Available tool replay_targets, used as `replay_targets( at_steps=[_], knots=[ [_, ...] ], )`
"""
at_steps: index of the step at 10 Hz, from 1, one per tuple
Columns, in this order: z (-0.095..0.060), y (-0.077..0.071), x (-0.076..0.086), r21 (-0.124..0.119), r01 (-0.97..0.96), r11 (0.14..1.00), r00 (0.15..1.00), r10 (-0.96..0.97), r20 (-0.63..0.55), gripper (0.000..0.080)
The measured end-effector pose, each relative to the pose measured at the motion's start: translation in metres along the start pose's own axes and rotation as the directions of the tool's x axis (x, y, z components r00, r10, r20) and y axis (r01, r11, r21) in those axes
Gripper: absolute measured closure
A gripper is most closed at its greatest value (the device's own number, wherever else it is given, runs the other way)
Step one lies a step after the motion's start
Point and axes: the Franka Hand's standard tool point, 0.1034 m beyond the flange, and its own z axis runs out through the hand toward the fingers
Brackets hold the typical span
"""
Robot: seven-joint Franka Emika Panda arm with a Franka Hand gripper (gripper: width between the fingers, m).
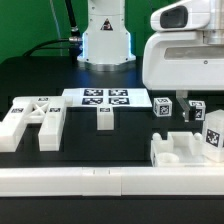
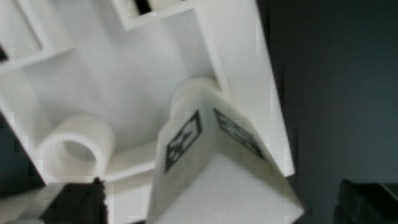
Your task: Assemble chair
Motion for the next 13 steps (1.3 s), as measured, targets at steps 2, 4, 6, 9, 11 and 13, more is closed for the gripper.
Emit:
replay_targets(
  at_steps=[2,4,6,9,11,13],
  knots=[
    [0.0010,-0.0020,-0.0006,-0.010,0.177,0.984,0.984,-0.177,0.001,0.0151],
    [0.0006,-0.0024,-0.0004,-0.021,0.331,0.943,0.944,-0.331,0.000,0.0151],
    [0.0004,-0.0007,0.0005,-0.028,0.450,0.892,0.893,-0.451,0.002,0.0151],
    [0.0011,0.0051,0.0020,-0.029,0.506,0.862,0.862,-0.506,0.005,0.0275],
    [0.0012,0.0052,0.0020,-0.028,0.494,0.869,0.869,-0.494,0.005,0.0421],
    [0.0014,0.0058,0.0025,-0.027,0.475,0.880,0.880,-0.475,0.004,0.0509]
  ],
)
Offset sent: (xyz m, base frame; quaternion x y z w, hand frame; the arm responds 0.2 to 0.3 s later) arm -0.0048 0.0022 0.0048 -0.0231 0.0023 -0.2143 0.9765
